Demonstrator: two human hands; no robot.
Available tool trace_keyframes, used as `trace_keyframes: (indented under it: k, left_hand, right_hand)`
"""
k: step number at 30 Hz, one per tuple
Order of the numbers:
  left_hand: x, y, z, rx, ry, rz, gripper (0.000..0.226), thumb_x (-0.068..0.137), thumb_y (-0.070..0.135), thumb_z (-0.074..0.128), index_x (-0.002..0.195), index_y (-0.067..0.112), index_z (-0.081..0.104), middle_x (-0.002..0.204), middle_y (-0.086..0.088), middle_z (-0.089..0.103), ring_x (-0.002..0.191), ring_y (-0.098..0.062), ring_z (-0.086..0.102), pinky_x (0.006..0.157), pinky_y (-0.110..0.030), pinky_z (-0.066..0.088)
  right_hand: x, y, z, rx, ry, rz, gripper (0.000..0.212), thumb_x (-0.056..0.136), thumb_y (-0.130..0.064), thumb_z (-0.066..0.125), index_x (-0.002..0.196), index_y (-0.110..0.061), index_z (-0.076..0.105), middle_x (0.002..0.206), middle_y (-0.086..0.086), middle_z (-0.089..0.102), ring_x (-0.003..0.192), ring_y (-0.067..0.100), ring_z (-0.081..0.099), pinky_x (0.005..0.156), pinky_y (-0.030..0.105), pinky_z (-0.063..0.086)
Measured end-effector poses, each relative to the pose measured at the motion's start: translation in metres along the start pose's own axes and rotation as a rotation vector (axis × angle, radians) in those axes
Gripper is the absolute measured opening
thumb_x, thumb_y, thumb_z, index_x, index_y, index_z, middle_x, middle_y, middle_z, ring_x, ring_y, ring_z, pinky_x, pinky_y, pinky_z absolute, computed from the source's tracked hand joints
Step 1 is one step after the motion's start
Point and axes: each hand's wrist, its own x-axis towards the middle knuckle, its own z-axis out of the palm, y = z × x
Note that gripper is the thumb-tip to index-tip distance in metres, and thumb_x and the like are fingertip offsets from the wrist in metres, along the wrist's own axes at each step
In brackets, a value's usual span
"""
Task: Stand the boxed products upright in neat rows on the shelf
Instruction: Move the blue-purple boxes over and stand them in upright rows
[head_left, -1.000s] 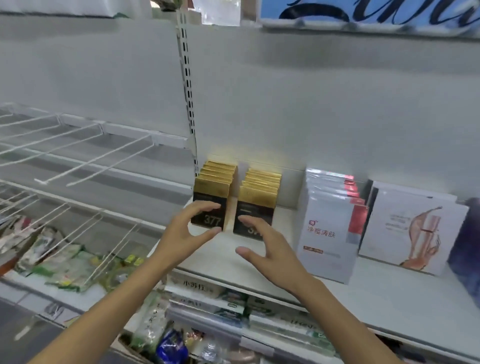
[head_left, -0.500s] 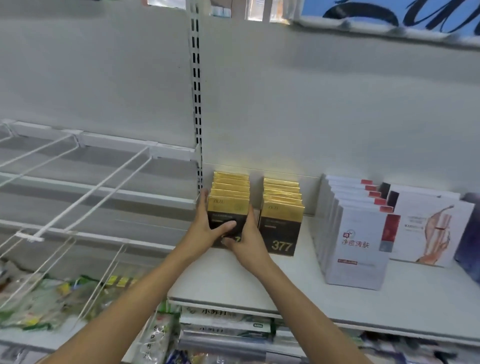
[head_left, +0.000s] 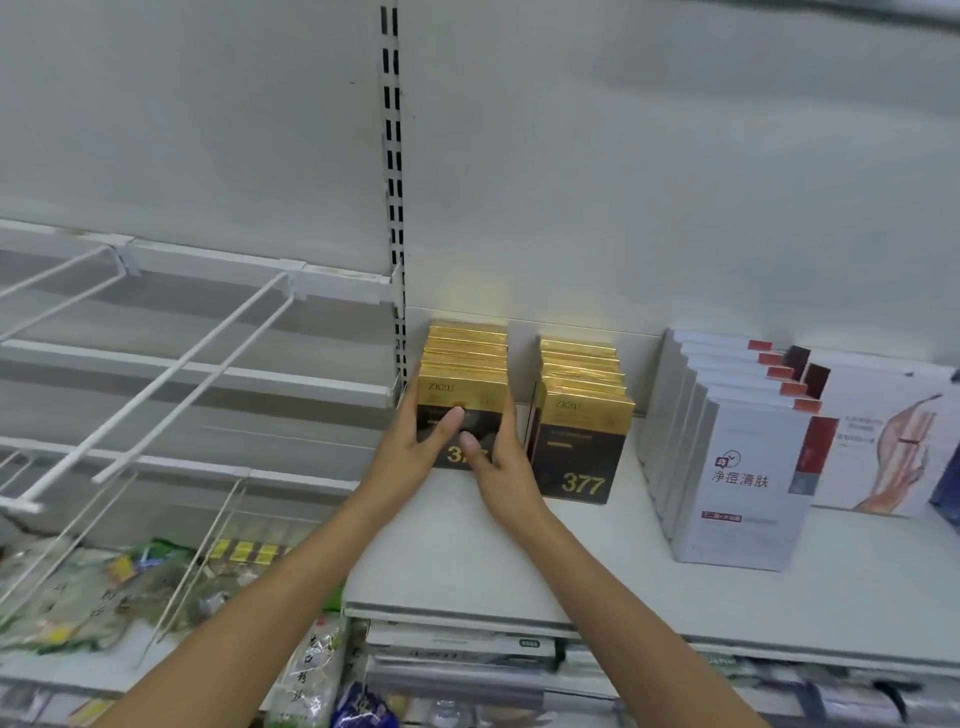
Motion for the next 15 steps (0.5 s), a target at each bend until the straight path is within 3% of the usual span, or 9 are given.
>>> trace_keyframes:
  k: [5,11,15]
  left_hand:
    - [0.0006,0.0022,0.002,0.04,0.023,-0.004,0.065,0.095,0.056,0.058,0.152,0.042,0.031,0.143,0.024,0.052,0.131,0.009,0.046,0.103,-0.021,0.039]
    - [-0.0002,0.0047,0.0036,0.08,0.044,0.029,0.076,0.086,0.071,0.052,0.152,0.041,0.031,0.146,0.021,0.05,0.133,0.006,0.045,0.103,-0.02,0.039]
    - [-0.0009,0.0067,0.004,0.061,0.032,-0.002,0.076,0.086,0.074,0.047,0.153,0.043,0.029,0.144,0.024,0.051,0.132,0.007,0.046,0.105,-0.023,0.039]
  right_hand:
    - [-0.0007,0.0002,-0.0001,0.01,0.021,0.011,0.065,0.104,-0.038,0.043,0.159,-0.035,0.007,0.159,-0.016,0.034,0.144,0.0,0.033,0.115,0.024,0.031]
    - [-0.0039,-0.0009,-0.0008,0.032,0.055,0.025,0.056,0.107,-0.04,0.035,0.159,-0.033,0.015,0.157,-0.014,0.036,0.145,0.0,0.032,0.117,0.021,0.029]
    - [-0.0018,-0.0021,0.0012,-0.007,0.049,0.029,0.058,0.107,-0.042,0.034,0.159,-0.032,0.011,0.158,-0.012,0.036,0.144,0.002,0.033,0.12,0.031,0.029]
